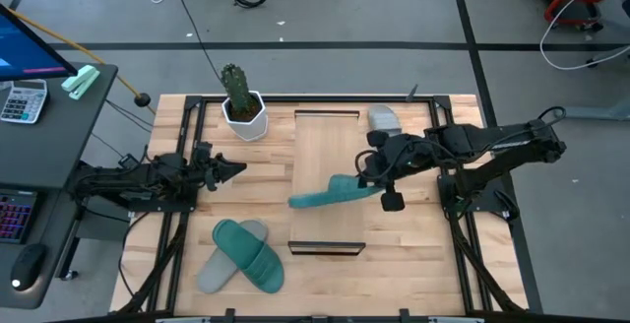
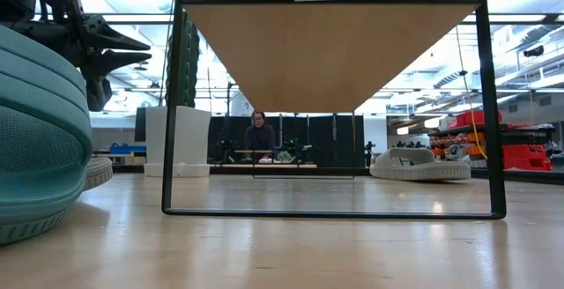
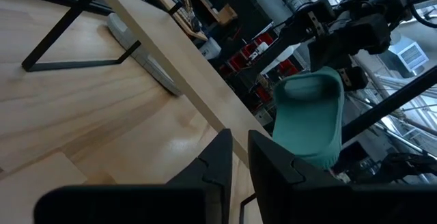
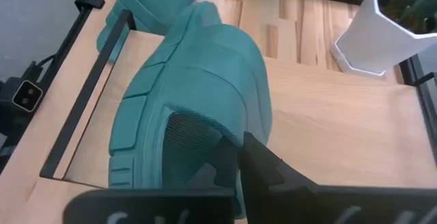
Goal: Pick and place slides into the shelf
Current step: Put the right blue slipper on the shelf
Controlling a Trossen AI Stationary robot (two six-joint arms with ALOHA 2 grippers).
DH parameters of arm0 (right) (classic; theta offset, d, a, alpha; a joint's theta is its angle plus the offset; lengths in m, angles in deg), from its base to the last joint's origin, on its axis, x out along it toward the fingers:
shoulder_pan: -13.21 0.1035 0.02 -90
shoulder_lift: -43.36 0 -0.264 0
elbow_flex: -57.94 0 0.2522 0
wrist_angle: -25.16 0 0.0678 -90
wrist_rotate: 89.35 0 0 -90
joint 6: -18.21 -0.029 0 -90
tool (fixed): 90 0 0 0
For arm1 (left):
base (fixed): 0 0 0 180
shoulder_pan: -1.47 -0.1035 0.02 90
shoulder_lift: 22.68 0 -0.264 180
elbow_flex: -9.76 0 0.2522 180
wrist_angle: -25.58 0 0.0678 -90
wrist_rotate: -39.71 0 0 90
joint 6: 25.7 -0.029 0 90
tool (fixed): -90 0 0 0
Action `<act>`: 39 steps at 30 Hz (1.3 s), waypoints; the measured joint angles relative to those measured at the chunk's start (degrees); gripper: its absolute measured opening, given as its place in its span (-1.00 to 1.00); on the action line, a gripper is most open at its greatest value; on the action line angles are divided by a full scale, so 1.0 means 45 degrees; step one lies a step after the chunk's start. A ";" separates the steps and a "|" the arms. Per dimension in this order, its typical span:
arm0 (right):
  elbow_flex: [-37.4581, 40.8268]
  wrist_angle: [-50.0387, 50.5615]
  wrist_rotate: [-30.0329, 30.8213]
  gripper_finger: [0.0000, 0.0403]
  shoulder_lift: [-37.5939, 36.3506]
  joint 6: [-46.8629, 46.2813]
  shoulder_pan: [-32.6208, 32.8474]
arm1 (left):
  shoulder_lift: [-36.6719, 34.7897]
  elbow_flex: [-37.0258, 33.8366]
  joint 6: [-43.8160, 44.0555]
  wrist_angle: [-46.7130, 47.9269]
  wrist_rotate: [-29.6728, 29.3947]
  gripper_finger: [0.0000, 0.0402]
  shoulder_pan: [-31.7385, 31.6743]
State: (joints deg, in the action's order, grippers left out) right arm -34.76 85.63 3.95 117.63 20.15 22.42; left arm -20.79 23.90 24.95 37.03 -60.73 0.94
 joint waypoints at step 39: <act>0.1524 -0.0651 0.0554 -0.98 0.0081 0.1617 0.1062 | 0.0000 0.0005 0.0608 0.0010 0.0000 -0.75 0.0001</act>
State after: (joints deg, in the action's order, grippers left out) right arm -27.90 82.70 6.44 117.99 27.43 27.20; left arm -20.79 23.92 27.69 37.07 -60.73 0.95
